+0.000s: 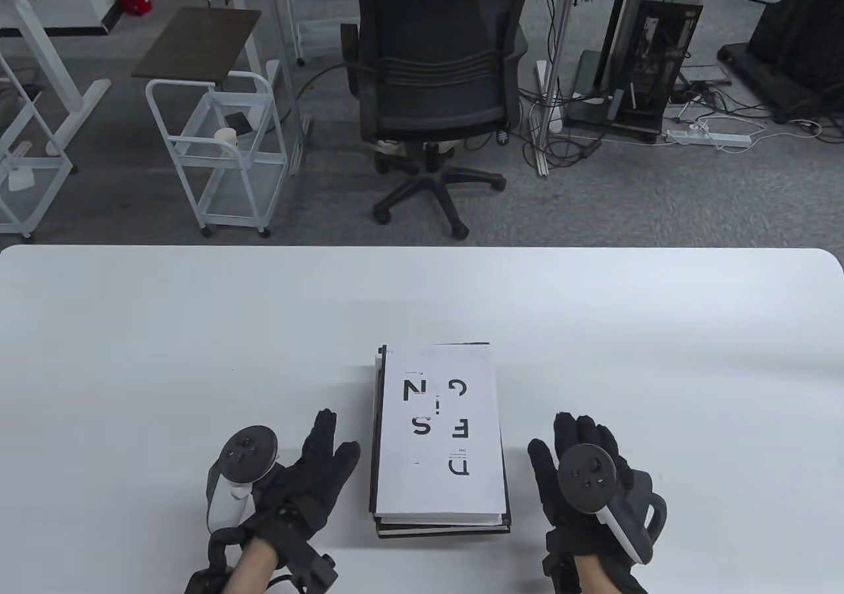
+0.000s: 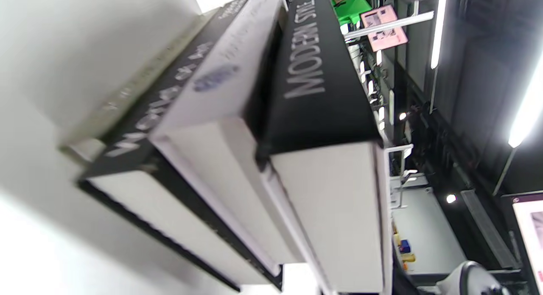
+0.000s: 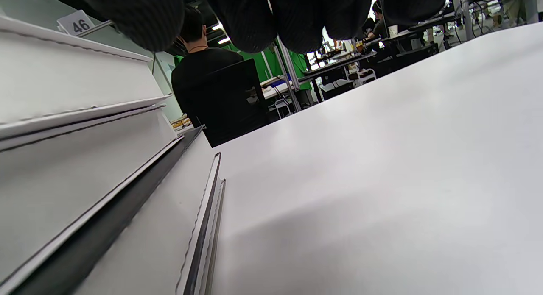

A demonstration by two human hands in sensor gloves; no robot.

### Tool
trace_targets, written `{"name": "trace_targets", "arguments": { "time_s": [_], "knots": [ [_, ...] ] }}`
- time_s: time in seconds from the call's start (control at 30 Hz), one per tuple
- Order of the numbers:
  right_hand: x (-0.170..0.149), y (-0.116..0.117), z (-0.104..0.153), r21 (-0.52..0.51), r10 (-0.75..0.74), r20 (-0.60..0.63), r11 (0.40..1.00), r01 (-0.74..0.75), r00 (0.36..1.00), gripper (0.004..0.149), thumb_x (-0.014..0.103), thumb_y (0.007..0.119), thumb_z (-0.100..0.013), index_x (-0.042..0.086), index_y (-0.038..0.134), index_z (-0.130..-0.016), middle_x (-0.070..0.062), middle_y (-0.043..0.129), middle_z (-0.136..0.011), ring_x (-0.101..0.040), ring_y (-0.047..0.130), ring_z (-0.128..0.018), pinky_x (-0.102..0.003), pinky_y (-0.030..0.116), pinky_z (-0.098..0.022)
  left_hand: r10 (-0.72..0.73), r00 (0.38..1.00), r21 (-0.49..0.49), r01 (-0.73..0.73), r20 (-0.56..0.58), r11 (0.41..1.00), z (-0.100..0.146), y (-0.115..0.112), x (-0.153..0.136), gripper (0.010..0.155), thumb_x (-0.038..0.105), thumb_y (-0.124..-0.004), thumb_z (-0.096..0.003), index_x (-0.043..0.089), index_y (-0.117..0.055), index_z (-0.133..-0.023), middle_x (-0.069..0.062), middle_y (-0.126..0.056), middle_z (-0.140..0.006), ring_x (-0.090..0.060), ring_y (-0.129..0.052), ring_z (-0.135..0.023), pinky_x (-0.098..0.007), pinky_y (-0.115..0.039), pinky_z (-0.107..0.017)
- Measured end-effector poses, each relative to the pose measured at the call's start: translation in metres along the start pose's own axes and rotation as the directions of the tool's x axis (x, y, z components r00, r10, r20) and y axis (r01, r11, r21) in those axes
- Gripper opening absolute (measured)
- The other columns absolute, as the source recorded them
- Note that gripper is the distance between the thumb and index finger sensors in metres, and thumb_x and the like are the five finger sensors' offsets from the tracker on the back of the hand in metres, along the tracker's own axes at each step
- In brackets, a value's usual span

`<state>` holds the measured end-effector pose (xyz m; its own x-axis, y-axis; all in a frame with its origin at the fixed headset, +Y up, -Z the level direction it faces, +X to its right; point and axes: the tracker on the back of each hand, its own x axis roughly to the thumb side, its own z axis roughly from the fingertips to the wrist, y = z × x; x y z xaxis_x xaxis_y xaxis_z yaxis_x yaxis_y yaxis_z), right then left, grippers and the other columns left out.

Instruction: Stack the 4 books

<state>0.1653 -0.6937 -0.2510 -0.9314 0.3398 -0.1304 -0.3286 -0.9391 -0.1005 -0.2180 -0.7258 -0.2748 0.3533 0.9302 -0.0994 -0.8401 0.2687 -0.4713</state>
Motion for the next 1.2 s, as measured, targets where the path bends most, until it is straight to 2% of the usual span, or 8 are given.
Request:
{"name": "trace_targets", "arguments": {
  "time_s": [0.13,0.2,0.33,0.43,0.5,0.57,0.73,1.2],
  "knots": [
    [-0.003,0.008,-0.01,0.001,0.103,0.039,0.995,-0.103,0.994,0.065,0.054,0.061,-0.064,0.015,0.052,-0.114,-0.02,0.056,-0.115,-0.048,0.051,-0.105,-0.065,0.055,-0.075,-0.168,0.984,0.07,0.172,-0.055,0.983,0.008,0.009,-0.008,0.083,0.057,-0.057,-0.0542,0.018,-0.005,-0.106,-0.02,-0.001,-0.108,-0.048,-0.007,-0.104,-0.073,-0.02,-0.07],
    [-0.01,0.014,-0.012,0.015,0.137,0.019,0.99,-0.138,0.99,0.065,0.055,0.061,-0.064,0.017,0.048,-0.115,-0.018,0.051,-0.117,-0.047,0.047,-0.106,-0.066,0.052,-0.076,-0.307,0.949,0.111,0.314,-0.077,0.943,0.009,0.011,-0.012,0.082,0.057,-0.058,-0.0541,0.019,-0.007,-0.107,-0.019,-0.001,-0.108,-0.046,-0.005,-0.104,-0.073,-0.017,-0.07],
    [-0.015,0.026,-0.008,-0.027,0.04,0.038,0.999,-0.039,0.998,0.064,0.054,0.062,-0.062,0.025,0.043,-0.116,-0.012,0.039,-0.121,-0.043,0.033,-0.111,-0.07,0.041,-0.079,-0.497,0.86,0.172,0.511,-0.119,0.843,0.007,0.009,-0.019,0.081,0.056,-0.059,-0.0535,0.02,-0.01,-0.108,-0.017,-0.001,-0.109,-0.045,-0.002,-0.103,-0.071,-0.014,-0.069],
    [-0.01,0.026,-0.006,-0.053,0.063,0.067,0.997,-0.059,0.996,0.066,0.056,0.061,-0.062,0.028,0.037,-0.117,-0.006,0.032,-0.123,-0.037,0.023,-0.113,-0.069,0.033,-0.081,-0.525,0.841,0.18,0.541,-0.131,0.821,0.005,0.006,-0.021,0.082,0.057,-0.06,-0.0529,0.021,-0.01,-0.107,-0.015,0.001,-0.108,-0.043,0.001,-0.103,-0.07,-0.011,-0.07],
    [-0.011,0.032,-0.007,-0.024,0.096,0.061,0.995,-0.094,0.994,0.067,0.057,0.06,-0.062,0.028,0.035,-0.117,-0.006,0.03,-0.123,-0.035,0.02,-0.113,-0.07,0.031,-0.081,-0.549,0.825,0.17,0.565,-0.134,0.808,0.004,0.003,-0.024,0.083,0.058,-0.059,-0.0526,0.022,-0.009,-0.107,-0.015,0.001,-0.108,-0.043,0.001,-0.103,-0.07,-0.011,-0.07],
    [-0.013,0.041,-0.009,0.034,0.103,0.044,0.994,-0.105,0.994,0.067,0.057,0.06,-0.062,0.029,0.034,-0.117,-0.006,0.028,-0.123,-0.035,0.019,-0.113,-0.07,0.03,-0.081,-0.536,0.834,0.134,0.551,-0.133,0.824,0.001,-0.001,-0.03,0.083,0.058,-0.059,-0.0524,0.023,-0.008,-0.107,-0.014,0.002,-0.108,-0.042,0.002,-0.102,-0.069,-0.011,-0.07],
    [-0.017,0.051,-0.012,0.091,0.124,0.017,0.988,-0.125,0.992,0.069,0.058,0.059,-0.062,0.03,0.03,-0.118,-0.006,0.026,-0.123,-0.035,0.017,-0.113,-0.07,0.029,-0.081,-0.582,0.796,0.097,0.601,-0.169,0.794,-0.004,-0.004,-0.038,0.084,0.059,-0.059,-0.0521,0.024,-0.005,-0.106,-0.012,0.006,-0.107,-0.04,0.006,-0.101,-0.068,-0.008,-0.07],
    [-0.02,0.055,-0.017,0.132,0.108,-0.022,0.986,-0.104,0.994,0.07,0.059,0.059,-0.062,0.03,0.028,-0.118,-0.007,0.025,-0.123,-0.038,0.017,-0.113,-0.071,0.029,-0.081,-0.587,0.787,0.117,0.612,-0.191,0.782,-0.01,-0.003,-0.038,0.083,0.059,-0.058,-0.0519,0.027,-0.005,-0.106,-0.012,0.008,-0.106,-0.039,0.007,-0.101,-0.068,-0.007,-0.07]
  ]
}}
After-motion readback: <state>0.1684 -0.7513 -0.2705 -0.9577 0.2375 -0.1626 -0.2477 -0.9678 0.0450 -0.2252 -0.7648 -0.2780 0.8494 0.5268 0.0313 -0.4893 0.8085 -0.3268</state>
